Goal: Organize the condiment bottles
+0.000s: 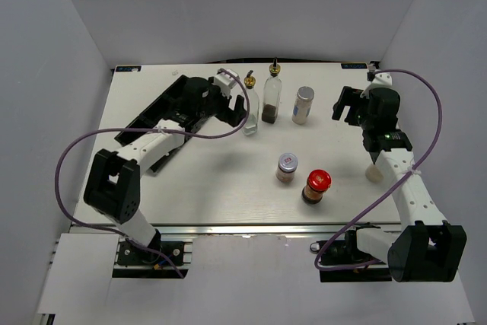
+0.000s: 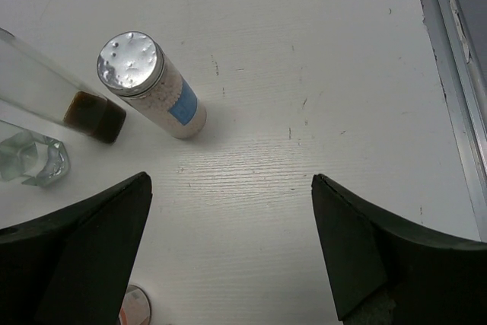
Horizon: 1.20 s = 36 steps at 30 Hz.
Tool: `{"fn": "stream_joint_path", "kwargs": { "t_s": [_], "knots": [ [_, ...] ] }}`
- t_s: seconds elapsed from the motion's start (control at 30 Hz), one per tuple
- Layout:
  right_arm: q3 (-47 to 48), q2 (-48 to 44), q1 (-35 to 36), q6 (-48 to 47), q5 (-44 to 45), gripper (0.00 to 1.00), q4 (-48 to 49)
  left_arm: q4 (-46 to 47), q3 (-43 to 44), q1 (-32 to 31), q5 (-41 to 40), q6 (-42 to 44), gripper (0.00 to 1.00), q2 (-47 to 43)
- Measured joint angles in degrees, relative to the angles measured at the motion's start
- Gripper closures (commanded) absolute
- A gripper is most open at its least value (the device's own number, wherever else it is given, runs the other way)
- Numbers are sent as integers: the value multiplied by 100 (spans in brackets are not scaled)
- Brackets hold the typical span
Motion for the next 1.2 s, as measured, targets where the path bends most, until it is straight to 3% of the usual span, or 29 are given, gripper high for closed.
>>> {"fn": "stream_joint_path", "kwargs": {
  "t_s": [0.43, 0.6, 0.7, 0.77, 0.93, 1.03, 1.1, 1.2],
  "knots": [
    [2, 0, -2, -107, -17, 11, 0, 1036, 476, -131, -50, -256, 2, 527],
    [2, 0, 0, -155, -120, 10, 0, 1217, 1062, -131, -153, -258, 5, 914],
    [2, 0, -2, -197, -116, 10, -2, 1178, 1432, -131, -170, -256, 20, 1244],
    [2, 0, -2, -210, -103, 11, -2, 1093, 1622, -136, -186, -240, 40, 1429],
    [2, 0, -2, -227, -70, 11, -2, 876, 1742, -140, -179, -199, 68, 1569],
    [2, 0, 0, -249, -44, 11, -4, 835, 1740, -162, -199, -133, 91, 1545],
    [2, 0, -2, -273, 20, 11, -7, 778, 1711, -162, -260, -140, 100, 1493],
    [2, 0, -2, -286, 63, 10, -7, 695, 1591, -162, -651, -267, 100, 1344]
  ]
}}
